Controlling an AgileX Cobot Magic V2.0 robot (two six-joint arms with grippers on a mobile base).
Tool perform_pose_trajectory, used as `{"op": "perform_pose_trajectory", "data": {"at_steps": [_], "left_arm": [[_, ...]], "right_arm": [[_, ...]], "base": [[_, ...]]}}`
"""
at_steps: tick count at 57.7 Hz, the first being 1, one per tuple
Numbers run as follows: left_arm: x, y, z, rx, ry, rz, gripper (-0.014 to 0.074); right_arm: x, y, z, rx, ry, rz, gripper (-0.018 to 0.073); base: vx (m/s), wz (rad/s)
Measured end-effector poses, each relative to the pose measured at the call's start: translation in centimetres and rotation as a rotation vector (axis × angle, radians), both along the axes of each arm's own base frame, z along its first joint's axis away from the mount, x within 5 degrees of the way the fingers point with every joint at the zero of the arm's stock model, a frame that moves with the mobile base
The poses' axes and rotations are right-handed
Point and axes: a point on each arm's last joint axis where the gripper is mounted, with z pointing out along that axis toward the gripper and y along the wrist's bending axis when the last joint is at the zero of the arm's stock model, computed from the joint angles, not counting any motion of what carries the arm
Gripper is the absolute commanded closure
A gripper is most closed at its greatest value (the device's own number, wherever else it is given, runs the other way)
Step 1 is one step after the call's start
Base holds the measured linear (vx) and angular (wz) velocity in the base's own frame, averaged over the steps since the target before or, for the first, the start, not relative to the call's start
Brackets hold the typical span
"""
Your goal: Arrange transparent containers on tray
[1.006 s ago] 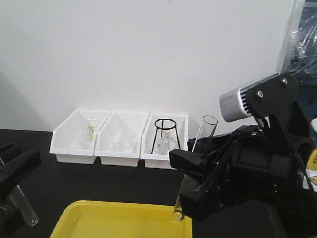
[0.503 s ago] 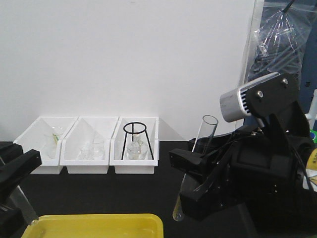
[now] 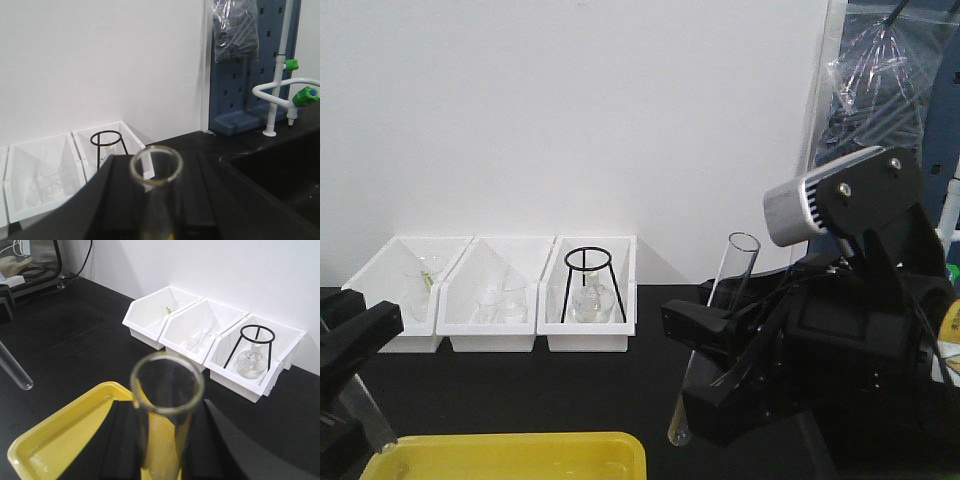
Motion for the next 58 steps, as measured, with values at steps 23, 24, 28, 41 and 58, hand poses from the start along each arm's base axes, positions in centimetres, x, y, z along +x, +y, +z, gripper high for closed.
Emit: {"op": "perform_pose_trajectory", "data": {"at_steps": [23, 24, 28, 41, 58], "left_arm": [[0.0, 0.0, -0.1, 0.005, 0.012, 0.001, 0.0566], [0.0, 0.0, -0.2, 0.009, 0.020, 0.002, 0.0566], [0.1, 0.0, -0.8, 0.036, 0.080, 0.009, 0.0566], [2.0, -0.5, -4.2, 0.087, 0.345, 0.046, 0.0566], [6.3, 0.8, -9.7, 0.093, 0.660, 0.215, 0.0566]], "right_arm": [[0.1, 0.1, 0.1, 0.022, -0.009, -0.002, 0.0560], [0.2, 0.2, 0.1, 0.029, -0.008, -0.003, 0.0560], [0.7, 0.7, -0.4, 0.061, 0.040, -0.013, 0.0560], [4.7, 4.4, -5.6, 0.071, 0.286, -0.070, 0.0560], [9.5, 9.4, -9.4, 0.004, 0.545, -0.092, 0.0560]], "base": [[0.00, 0.00], [0.00, 0.00], [0.00, 0.00], [0.00, 0.00], [0.00, 0.00]]}}
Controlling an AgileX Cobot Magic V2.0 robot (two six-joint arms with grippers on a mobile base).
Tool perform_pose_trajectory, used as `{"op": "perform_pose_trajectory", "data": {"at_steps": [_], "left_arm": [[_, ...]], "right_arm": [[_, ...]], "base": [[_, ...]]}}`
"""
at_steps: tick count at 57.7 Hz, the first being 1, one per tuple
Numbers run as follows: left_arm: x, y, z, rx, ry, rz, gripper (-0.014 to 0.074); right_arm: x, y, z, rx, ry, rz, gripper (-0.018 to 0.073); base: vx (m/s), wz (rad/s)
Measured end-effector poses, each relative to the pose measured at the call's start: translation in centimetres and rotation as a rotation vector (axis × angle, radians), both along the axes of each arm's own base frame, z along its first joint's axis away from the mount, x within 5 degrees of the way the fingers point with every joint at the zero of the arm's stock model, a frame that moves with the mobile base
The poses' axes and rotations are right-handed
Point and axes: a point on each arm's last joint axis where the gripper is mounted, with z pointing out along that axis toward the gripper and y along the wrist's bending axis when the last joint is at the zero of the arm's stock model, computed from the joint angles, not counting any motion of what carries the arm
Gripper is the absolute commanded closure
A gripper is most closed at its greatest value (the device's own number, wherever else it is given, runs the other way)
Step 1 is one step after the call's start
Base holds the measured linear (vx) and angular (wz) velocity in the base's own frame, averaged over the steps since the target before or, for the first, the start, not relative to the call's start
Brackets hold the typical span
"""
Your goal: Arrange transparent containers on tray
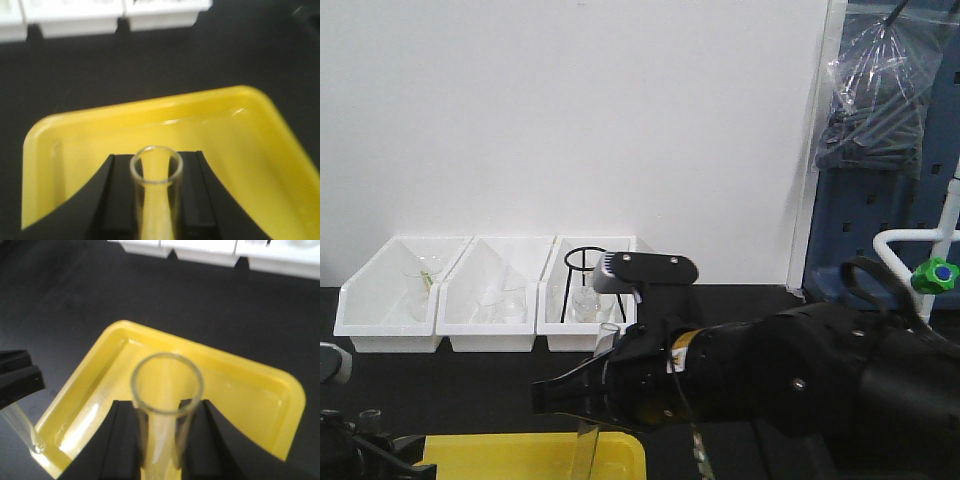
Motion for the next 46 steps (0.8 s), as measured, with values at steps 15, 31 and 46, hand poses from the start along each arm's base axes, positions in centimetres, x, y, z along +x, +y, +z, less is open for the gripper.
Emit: {"op": "perform_pose_trajectory", "data": {"at_steps": [15, 31, 46], "left_arm": [[2.1, 0.4, -4.2, 0.052, 0.184, 0.041, 0.0559], [3.8, -0.1, -6.7, 0.058, 0.222, 0.034, 0.0547], [4.9, -0.4, -9.1, 0.066, 0.263, 0.029, 0.0523]], "right_arm": [[2.7, 3.0, -4.6, -0.079, 0.187, 0.011, 0.0560], [4.0, 4.2, -10.1, -0.132, 0.280, -0.006, 0.0558], [4.6, 4.8, -12.7, -0.133, 0.318, -0.027, 0.0549]], "base": [[0.00, 0.00], [0.00, 0.00], [0.00, 0.00]]}}
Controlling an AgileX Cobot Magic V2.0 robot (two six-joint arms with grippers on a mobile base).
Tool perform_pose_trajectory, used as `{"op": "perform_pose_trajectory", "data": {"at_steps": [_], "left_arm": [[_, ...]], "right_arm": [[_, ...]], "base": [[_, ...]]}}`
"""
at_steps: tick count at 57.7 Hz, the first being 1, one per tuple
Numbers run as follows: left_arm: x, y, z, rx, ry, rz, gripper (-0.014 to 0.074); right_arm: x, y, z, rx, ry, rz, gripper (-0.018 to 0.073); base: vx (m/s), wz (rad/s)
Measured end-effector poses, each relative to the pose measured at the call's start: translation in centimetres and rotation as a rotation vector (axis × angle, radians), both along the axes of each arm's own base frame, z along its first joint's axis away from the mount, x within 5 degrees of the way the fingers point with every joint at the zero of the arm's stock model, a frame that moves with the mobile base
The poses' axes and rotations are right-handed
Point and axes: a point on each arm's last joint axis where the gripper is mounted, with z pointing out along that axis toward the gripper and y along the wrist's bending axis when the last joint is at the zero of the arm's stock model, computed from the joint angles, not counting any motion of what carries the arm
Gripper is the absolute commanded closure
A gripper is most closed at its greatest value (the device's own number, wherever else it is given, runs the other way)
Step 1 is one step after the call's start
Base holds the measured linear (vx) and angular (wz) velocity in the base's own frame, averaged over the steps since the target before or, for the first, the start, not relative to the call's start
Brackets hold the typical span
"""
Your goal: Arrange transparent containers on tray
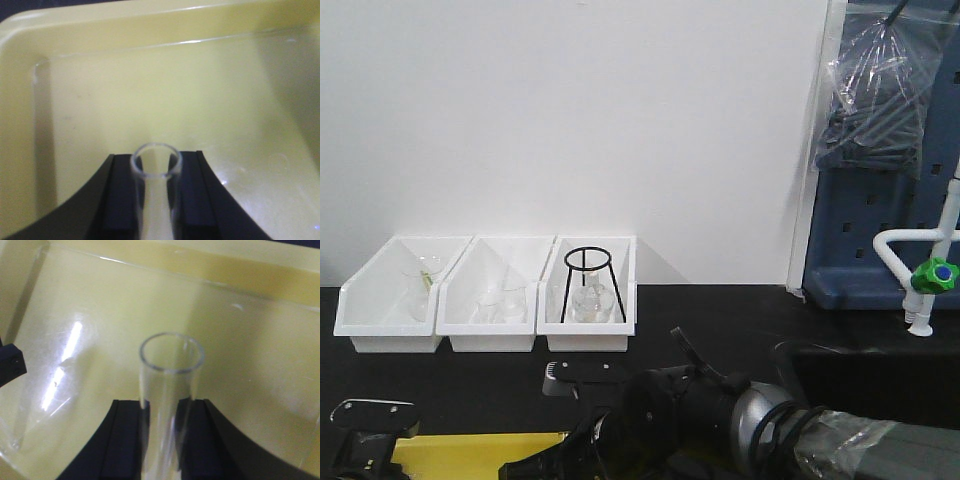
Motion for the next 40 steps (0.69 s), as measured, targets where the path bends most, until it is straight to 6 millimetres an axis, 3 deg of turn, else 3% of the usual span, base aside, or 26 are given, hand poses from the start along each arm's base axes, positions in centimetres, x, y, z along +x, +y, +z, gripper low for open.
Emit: {"op": "perform_pose_trajectory", "data": {"at_steps": [9, 17, 29, 40], "left_arm": [[0.6, -0.2, -1.2, -0.004, 0.002, -0.004, 0.0462], [0.9, -0.3, -2.2, -0.003, 0.014, -0.006, 0.0323], [1.1, -0.4, -3.3, 0.003, 0.043, -0.007, 0.0111], [1.4, -0.5, -3.3, -0.010, 0.006, -0.010, 0.0069]], "right_arm": [[0.3, 0.2, -1.3, -0.008, 0.004, -0.009, 0.0514], [0.5, 0.3, -2.3, -0.020, 0.014, -0.010, 0.0439], [0.7, 0.4, -2.7, -0.017, 0.001, -0.016, 0.0216], [0.9, 0.5, -2.6, 0.000, -0.028, -0.026, 0.0027]], "base": [[0.00, 0.00], [0.00, 0.00], [0.00, 0.00], [0.00, 0.00]]}}
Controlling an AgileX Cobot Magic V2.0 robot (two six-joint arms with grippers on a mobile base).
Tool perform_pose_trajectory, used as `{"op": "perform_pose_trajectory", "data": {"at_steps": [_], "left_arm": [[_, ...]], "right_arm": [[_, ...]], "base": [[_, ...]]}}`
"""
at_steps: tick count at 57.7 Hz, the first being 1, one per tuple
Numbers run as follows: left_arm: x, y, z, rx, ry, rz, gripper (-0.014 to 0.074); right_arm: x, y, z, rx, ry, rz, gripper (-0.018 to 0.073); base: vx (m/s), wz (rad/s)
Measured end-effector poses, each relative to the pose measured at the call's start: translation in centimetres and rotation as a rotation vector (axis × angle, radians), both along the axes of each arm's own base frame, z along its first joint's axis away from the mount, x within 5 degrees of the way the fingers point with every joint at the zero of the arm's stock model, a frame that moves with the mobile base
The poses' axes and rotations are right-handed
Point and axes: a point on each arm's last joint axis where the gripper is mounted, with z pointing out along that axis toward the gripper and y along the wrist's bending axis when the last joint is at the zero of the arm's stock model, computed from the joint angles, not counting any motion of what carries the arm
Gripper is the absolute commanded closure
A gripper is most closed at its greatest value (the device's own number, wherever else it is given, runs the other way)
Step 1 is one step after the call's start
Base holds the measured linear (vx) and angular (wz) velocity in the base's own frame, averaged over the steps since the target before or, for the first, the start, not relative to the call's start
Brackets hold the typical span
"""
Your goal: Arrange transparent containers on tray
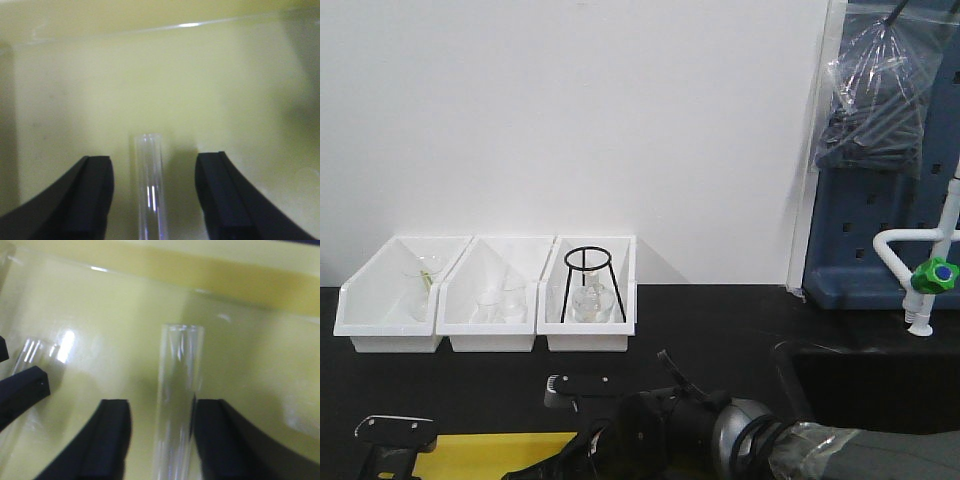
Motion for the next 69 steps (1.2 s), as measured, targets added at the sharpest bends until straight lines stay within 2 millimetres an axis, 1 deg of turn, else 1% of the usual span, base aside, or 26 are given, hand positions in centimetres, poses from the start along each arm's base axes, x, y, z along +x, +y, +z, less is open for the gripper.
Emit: {"op": "perform_pose_trajectory", "data": {"at_steps": [5, 8, 16, 21, 27, 33, 41, 42, 44, 48, 52, 56, 58, 62, 69], "left_arm": [[0.1, 0.0, 0.0, -0.003, -0.008, -0.001, 0.0074], [0.1, 0.0, 0.1, -0.004, -0.010, -0.001, 0.0074], [0.0, 0.0, 0.5, -0.007, -0.026, -0.001, 0.0074], [-0.1, 0.0, 1.7, -0.017, -0.062, 0.001, 0.0074], [-0.3, 0.4, 3.7, -0.033, -0.129, 0.011, 0.0074], [-0.8, 0.9, 6.2, -0.052, -0.213, 0.024, 0.0074], [-2.0, 1.4, 9.7, -0.066, -0.338, 0.018, 0.0074], [-2.2, 1.5, 10.1, -0.065, -0.352, 0.014, 0.0074], [-2.7, 1.6, 11.0, -0.065, -0.387, 0.008, 0.0074], [-3.8, 1.8, 13.0, -0.062, -0.464, -0.007, 0.0074], [-5.2, 2.2, 15.2, -0.071, -0.552, -0.012, 0.0080], [-6.6, 2.5, 17.0, -0.082, -0.629, -0.013, 0.0100], [-7.4, 2.7, 17.9, -0.087, -0.666, -0.014, 0.0116], [-9.1, 3.0, 19.4, -0.097, -0.731, -0.011, 0.0171], [-11.6, 3.7, 20.9, -0.086, -0.782, -0.011, 0.0306]], "right_arm": [[0.0, 0.0, 0.0, 0.001, -0.002, -0.001, -0.0031], [0.0, 0.0, 0.0, 0.001, -0.002, -0.001, -0.0049], [-0.1, -0.1, 0.0, -0.007, 0.012, 0.005, -0.0048], [-0.2, -0.2, 0.4, -0.020, 0.005, 0.022, -0.0029], [-0.4, -0.5, 1.9, -0.035, -0.039, 0.049, 0.0002], [-0.6, -1.0, 4.6, -0.043, -0.119, 0.081, 0.0035], [-1.4, -2.4, 10.0, -0.055, -0.283, 0.124, 0.0064], [-1.5, -2.7, 11.0, -0.057, -0.315, 0.130, 0.0068], [-1.8, -3.1, 12.3, -0.059, -0.358, 0.137, 0.0071], [-2.7, -4.3, 15.6, -0.059, -0.464, 0.147, 0.0077], [-4.1, -5.8, 19.4, -0.043, -0.572, 0.146, 0.0092], [-5.4, -7.2, 21.7, -0.024, -0.639, 0.140, 0.0115], [-6.2, -7.8, 22.5, -0.015, -0.666, 0.137, 0.0129], [-7.6, -9.1, 23.2, -0.001, -0.713, 0.136, 0.0153], [-9.9, -11.0, 23.3, 0.045, -0.790, 0.135, 0.0199]], "base": [[0.00, 0.00], [0.00, 0.00], [0.00, 0.00], [0.00, 0.00], [0.00, 0.00], [0.00, 0.00], [0.00, 0.00], [0.00, 0.00], [0.00, 0.00], [0.00, 0.00], [0.00, 0.00], [0.00, 0.00], [0.00, 0.00], [0.00, 0.00], [0.00, 0.00]]}}
